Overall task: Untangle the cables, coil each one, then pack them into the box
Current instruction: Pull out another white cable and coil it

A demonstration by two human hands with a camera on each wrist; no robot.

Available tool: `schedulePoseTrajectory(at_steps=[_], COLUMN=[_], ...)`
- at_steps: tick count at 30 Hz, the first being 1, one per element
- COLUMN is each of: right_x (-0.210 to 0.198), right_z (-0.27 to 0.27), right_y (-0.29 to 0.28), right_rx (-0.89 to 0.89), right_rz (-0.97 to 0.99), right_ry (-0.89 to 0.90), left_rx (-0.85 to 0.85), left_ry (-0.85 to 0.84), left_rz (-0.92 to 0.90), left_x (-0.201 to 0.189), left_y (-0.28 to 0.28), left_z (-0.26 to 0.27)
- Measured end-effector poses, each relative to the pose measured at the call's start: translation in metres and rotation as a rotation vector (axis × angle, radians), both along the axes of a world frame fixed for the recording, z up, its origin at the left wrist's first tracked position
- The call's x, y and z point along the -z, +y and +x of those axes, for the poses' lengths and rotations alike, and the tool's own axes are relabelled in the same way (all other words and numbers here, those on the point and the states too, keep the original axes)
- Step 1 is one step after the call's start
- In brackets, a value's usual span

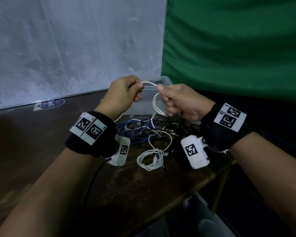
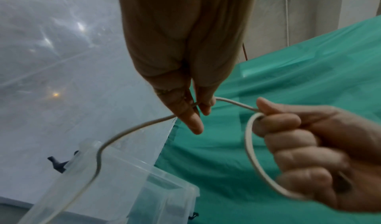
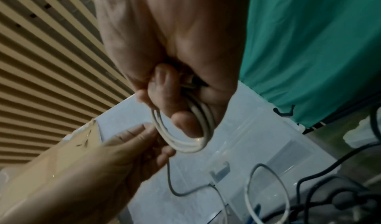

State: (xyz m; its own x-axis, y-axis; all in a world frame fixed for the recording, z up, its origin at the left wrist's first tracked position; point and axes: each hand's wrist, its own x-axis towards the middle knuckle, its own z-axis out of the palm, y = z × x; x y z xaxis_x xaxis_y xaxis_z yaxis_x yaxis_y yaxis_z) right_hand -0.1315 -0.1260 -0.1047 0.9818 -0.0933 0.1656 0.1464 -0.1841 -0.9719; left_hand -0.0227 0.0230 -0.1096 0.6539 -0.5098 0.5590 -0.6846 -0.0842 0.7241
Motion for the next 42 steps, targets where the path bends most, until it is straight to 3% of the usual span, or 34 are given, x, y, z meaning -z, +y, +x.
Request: schedulePoseTrajectory(at_steps=[7, 13, 16, 19, 22, 24, 26, 31, 36, 42], right_x=[-0.022, -0.028, -0.024, -0.016, -0.005, 0.001, 0.004, 0.005, 0.007, -0.009], right_z=[0.000, 0.005, 0.012, 0.019, 0.021, 0.021, 0.019, 0.014, 0.007, 0.001], right_y=[0.001, -0.003, -0.007, -0.011, -0.011, -0.010, -0.008, -0.002, 0.005, 0.004], right_rx=[0.073, 0.142, 0.261, 0.399, 0.528, 0.482, 0.397, 0.226, 0.070, 0.071], right_rz=[0.382, 0.751, 0.672, 0.504, 0.083, -0.230, -0.341, -0.293, -0.360, 0.041], right_ry=[-0.118, -0.275, -0.299, -0.304, -0.298, -0.235, -0.143, -0.026, 0.081, -0.023], left_rx=[0.034, 0.159, 0.199, 0.191, 0.165, 0.119, 0.080, -0.039, -0.045, -0.098], left_ry=[0.102, 0.074, 0.105, 0.023, -0.133, -0.173, -0.185, -0.277, -0.370, -0.309], left_rz=[0.315, 0.659, 0.671, 0.675, 0.655, 0.592, 0.515, 0.370, 0.408, 0.444], left_x=[0.018, 0.021, 0.021, 0.015, 0.007, 0.004, 0.001, -0.005, -0.003, -0.004], left_y=[-0.008, -0.006, -0.004, 0.000, 0.001, -0.001, -0.003, 0.002, 0.004, 0.008], left_z=[0.000, -0.007, -0.011, -0.013, -0.016, -0.017, -0.017, -0.015, -0.015, -0.007])
